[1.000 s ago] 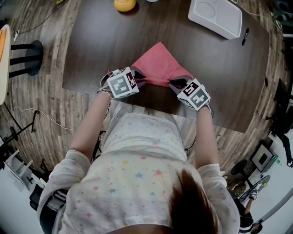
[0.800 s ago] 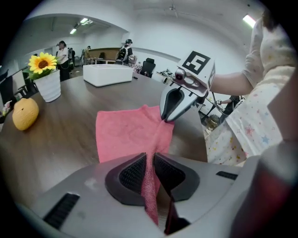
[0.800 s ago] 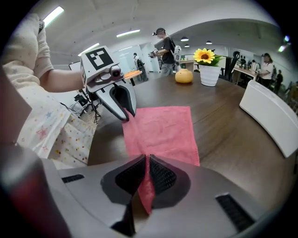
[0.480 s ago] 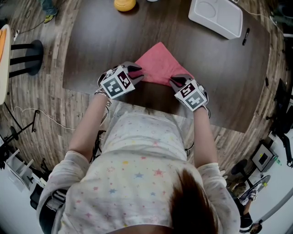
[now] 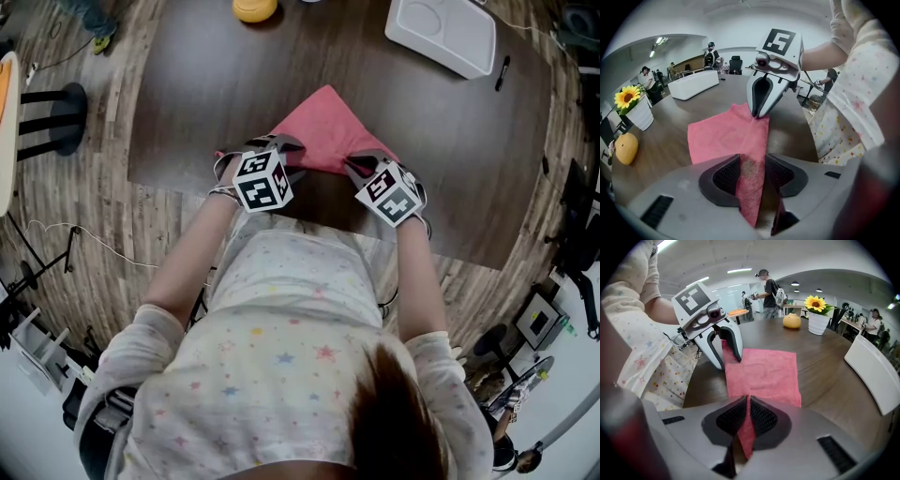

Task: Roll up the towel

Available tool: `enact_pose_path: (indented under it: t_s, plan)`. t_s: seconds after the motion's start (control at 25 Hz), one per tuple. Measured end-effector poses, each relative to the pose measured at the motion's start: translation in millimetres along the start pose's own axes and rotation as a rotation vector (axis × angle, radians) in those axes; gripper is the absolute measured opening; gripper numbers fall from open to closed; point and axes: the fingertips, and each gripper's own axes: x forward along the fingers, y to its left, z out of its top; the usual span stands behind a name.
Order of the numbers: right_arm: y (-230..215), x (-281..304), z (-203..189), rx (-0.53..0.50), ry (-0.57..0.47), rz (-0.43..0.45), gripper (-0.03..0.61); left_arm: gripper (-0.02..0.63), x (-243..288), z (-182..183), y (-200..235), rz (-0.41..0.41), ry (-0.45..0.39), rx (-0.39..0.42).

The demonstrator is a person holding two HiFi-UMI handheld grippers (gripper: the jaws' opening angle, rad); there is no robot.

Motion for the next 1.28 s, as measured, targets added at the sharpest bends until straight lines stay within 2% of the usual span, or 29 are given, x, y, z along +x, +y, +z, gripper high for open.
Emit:
enact_pose_path:
  t_s: [0.12, 0.28, 0.36, 0.48, 0.6, 0.68, 0.8, 0.92, 1.0, 1.12, 1.28]
  plan:
    - [1, 2, 1, 0.01, 0.004, 0.005, 0.028, 0.094, -4, -6, -5, -0.014, 0.021, 0.026]
    - [6, 2, -4, 0.032, 0.008, 0.026, 0.026, 0.043, -5, -10, -13, -0.045, 0.025, -0.003]
    - [4, 0, -3, 0.049, -0.009, 0.019, 0.029, 0.042, -5, -10, -12, -0.047, 0.017, -0.027]
    - [-7, -11, 2, 0.078, -0.065, -0.036, 0.069, 0.041, -3, -10, -9, -0.05, 0.016, -0.039]
    - [-11, -31, 8, 0.08, -0.121, -0.081, 0.067, 0.037, -3, -11, -8, -0.06, 0.013, -0.049]
    - [-2, -41, 17, 0.067, -0.161, -0.062, 0.06, 0.035, -4, -12, -8, -0.062, 0.012, -0.052]
    - [22, -43, 29, 0.055, -0.21, 0.013, 0.049, 0.035, -5, -13, -7, -0.064, 0.009, -0.062]
    - [34, -27, 12, -0.02, -0.137, -0.015, 0.077, 0.034, -4, -10, -8, -0.064, 0.006, -0.072]
    - [32, -15, -5, -0.103, -0.064, -0.087, 0.15, 0.034, -3, -8, -9, -0.063, 0.004, -0.078]
    - [27, -3, -14, -0.153, -0.025, -0.15, 0.149, 0.034, -3, -10, -7, -0.06, 0.002, -0.084]
    - [20, 1, -16, -0.146, -0.023, -0.161, 0.12, 0.034, -4, -14, -6, -0.043, -0.004, -0.076]
